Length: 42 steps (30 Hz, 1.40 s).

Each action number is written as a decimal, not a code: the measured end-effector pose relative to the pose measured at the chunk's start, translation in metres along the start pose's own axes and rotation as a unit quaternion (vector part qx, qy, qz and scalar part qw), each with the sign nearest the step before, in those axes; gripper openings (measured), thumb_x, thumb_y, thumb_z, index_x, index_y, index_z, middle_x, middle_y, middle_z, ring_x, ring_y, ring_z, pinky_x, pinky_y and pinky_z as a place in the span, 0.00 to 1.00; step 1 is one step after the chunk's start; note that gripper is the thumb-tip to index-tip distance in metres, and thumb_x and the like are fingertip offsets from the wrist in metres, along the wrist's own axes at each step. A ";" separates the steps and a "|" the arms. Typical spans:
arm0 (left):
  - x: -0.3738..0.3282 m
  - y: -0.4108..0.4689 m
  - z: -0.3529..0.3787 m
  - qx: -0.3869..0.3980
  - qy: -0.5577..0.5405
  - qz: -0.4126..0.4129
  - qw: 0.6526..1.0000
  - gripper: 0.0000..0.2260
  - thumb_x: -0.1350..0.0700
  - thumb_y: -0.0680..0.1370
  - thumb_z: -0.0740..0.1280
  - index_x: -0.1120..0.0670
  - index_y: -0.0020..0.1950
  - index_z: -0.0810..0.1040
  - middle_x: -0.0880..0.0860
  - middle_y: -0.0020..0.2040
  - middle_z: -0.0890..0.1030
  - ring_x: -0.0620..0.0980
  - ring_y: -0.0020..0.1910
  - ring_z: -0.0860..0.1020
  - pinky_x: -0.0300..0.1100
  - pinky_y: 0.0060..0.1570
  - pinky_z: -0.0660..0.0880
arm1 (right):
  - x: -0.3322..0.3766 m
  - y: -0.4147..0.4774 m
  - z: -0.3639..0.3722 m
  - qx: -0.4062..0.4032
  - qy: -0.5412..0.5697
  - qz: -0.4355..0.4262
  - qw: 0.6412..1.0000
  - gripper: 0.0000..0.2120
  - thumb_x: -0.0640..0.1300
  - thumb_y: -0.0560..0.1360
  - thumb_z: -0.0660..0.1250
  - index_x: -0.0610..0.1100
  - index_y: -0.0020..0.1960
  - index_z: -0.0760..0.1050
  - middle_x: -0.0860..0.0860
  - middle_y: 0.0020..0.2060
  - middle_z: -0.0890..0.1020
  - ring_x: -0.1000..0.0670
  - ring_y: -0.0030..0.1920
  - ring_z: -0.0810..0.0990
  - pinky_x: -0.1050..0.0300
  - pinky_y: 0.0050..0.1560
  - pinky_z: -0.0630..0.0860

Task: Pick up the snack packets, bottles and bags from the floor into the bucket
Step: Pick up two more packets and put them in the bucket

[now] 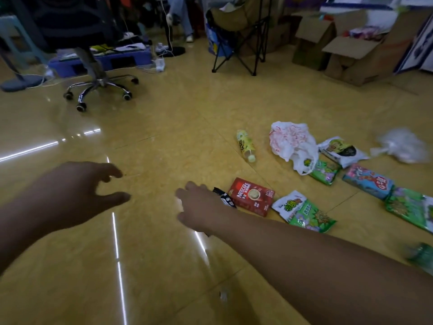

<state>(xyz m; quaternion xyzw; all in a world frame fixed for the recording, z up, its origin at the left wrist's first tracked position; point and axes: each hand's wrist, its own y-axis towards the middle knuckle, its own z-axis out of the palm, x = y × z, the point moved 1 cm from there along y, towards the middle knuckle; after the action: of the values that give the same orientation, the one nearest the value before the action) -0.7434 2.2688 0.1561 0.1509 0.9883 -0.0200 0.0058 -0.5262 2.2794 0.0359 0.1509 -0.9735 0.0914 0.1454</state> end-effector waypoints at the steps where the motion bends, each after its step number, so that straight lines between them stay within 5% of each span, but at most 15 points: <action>1: -0.025 0.009 0.000 0.013 -0.014 0.001 1.000 0.22 0.34 0.68 0.71 0.37 0.58 0.74 0.42 0.51 0.79 0.45 0.48 0.79 0.46 0.47 0.79 | -0.017 -0.003 0.000 0.009 -0.005 0.023 1.000 0.21 0.48 0.77 0.64 0.44 0.67 0.66 0.44 0.62 0.68 0.39 0.61 0.70 0.46 0.54 0.72; 4: -0.068 0.052 0.026 0.060 -0.010 0.015 0.998 0.27 0.35 0.71 0.69 0.45 0.66 0.73 0.49 0.61 0.79 0.50 0.57 0.77 0.47 0.54 0.77 | -0.069 -0.016 0.004 0.028 -0.007 0.085 0.996 0.25 0.53 0.75 0.67 0.44 0.67 0.66 0.43 0.61 0.69 0.39 0.60 0.72 0.48 0.52 0.72; 14: -0.161 0.145 0.154 0.156 -0.034 0.016 0.987 0.44 0.36 0.67 0.74 0.47 0.77 0.57 0.58 0.72 0.66 0.60 0.67 0.70 0.54 0.62 0.72 | -0.214 -0.063 0.025 0.064 -0.011 0.245 0.967 0.45 0.66 0.67 0.71 0.48 0.75 0.57 0.43 0.65 0.67 0.38 0.63 0.71 0.45 0.61 0.73; 21: -0.182 0.162 0.227 0.213 -0.064 -0.008 0.975 0.59 0.34 0.63 0.75 0.38 0.76 0.32 0.60 0.78 0.35 0.68 0.76 0.41 0.63 0.72 0.54 | -0.292 -0.095 0.055 0.162 -0.021 0.334 0.928 0.57 0.70 0.64 0.70 0.53 0.79 0.40 0.40 0.78 0.42 0.30 0.75 0.51 0.37 0.68 0.65; 24: -0.187 0.165 0.252 0.221 -0.083 -0.029 0.971 0.61 0.35 0.63 0.77 0.36 0.74 0.29 0.60 0.76 0.30 0.70 0.75 0.38 0.65 0.73 0.52 | -0.311 -0.110 0.067 0.165 -0.002 0.361 0.918 0.59 0.70 0.63 0.72 0.55 0.78 0.37 0.42 0.77 0.35 0.30 0.76 0.44 0.33 0.70 0.62; 30: -0.194 0.153 0.279 0.233 -0.075 -0.038 0.969 0.57 0.39 0.66 0.76 0.38 0.75 0.32 0.60 0.77 0.33 0.70 0.75 0.38 0.67 0.70 0.54 | -0.329 -0.121 0.082 0.160 0.025 0.378 0.911 0.63 0.71 0.61 0.72 0.56 0.76 0.30 0.42 0.75 0.29 0.32 0.76 0.38 0.31 0.70 0.60; 36: -0.189 0.145 0.285 0.185 -0.036 -0.022 0.982 0.41 0.46 0.73 0.71 0.38 0.78 0.48 0.59 0.77 0.51 0.66 0.74 0.52 0.61 0.64 0.70 | -0.324 -0.111 0.094 0.166 0.031 0.364 0.916 0.62 0.71 0.63 0.71 0.56 0.77 0.30 0.40 0.76 0.33 0.32 0.76 0.39 0.32 0.71 0.57; 39: -0.190 0.135 0.284 0.180 0.001 0.000 0.984 0.32 0.44 0.77 0.66 0.40 0.77 0.56 0.56 0.75 0.57 0.63 0.73 0.55 0.59 0.61 0.73 | -0.323 -0.106 0.098 0.152 0.001 0.374 0.915 0.59 0.67 0.64 0.73 0.57 0.77 0.34 0.39 0.77 0.41 0.31 0.76 0.45 0.34 0.69 0.62; 42: -0.188 0.126 0.286 0.166 0.035 -0.002 0.985 0.32 0.48 0.78 0.65 0.40 0.78 0.52 0.55 0.75 0.56 0.61 0.72 0.57 0.56 0.56 0.76 | -0.320 -0.104 0.097 0.144 -0.025 0.380 0.914 0.58 0.62 0.65 0.75 0.56 0.78 0.37 0.38 0.74 0.50 0.34 0.72 0.55 0.40 0.64 0.69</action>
<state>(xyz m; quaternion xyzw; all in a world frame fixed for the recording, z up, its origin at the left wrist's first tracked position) -0.5253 2.3213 -0.1309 0.1487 0.9711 -0.1788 -0.0542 -0.2261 2.2458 -0.1409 -0.2084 -0.9371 0.2753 0.0518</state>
